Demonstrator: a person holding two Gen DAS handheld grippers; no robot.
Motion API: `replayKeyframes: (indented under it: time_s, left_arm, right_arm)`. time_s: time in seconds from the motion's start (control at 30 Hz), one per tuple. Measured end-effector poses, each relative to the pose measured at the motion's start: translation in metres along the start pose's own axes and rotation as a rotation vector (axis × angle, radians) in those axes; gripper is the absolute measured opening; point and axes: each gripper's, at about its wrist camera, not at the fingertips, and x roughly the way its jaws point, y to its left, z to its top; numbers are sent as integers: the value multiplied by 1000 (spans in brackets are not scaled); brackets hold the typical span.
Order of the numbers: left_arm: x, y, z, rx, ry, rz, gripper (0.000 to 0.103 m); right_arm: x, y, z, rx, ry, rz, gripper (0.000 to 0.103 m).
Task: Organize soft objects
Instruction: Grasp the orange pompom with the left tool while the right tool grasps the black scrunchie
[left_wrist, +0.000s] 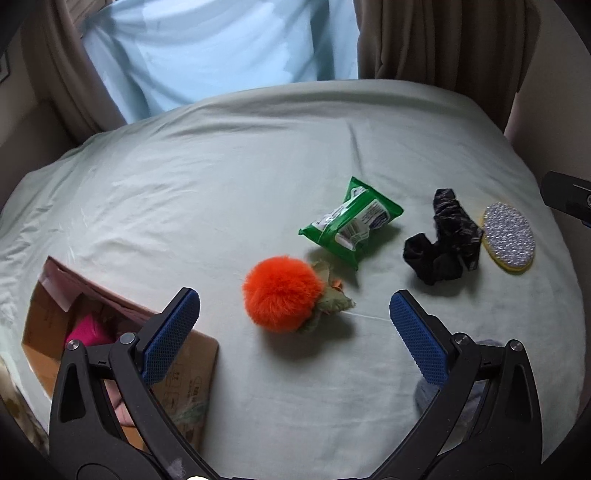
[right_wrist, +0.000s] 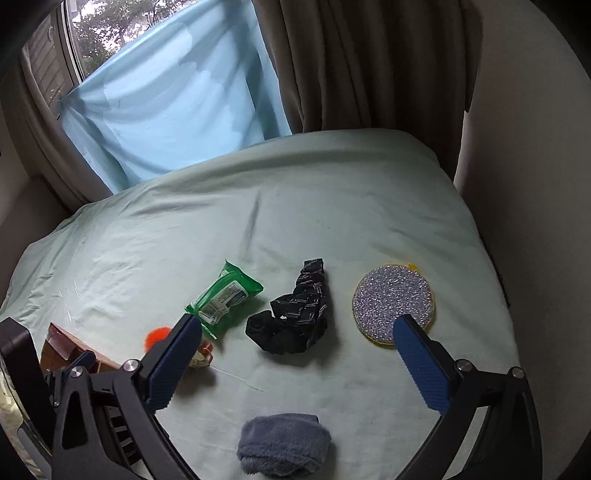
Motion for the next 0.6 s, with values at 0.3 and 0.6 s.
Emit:
replayKeyframes:
  time_s: [0.3, 0.6]
  left_arm:
    - [82, -7, -10, 31, 40, 71, 102]
    - [131, -11, -11, 59, 75, 71, 75]
  right_arm:
    - [89, -9, -1, 29, 68, 15, 96]
    - [147, -11, 7, 33, 125, 22, 80]
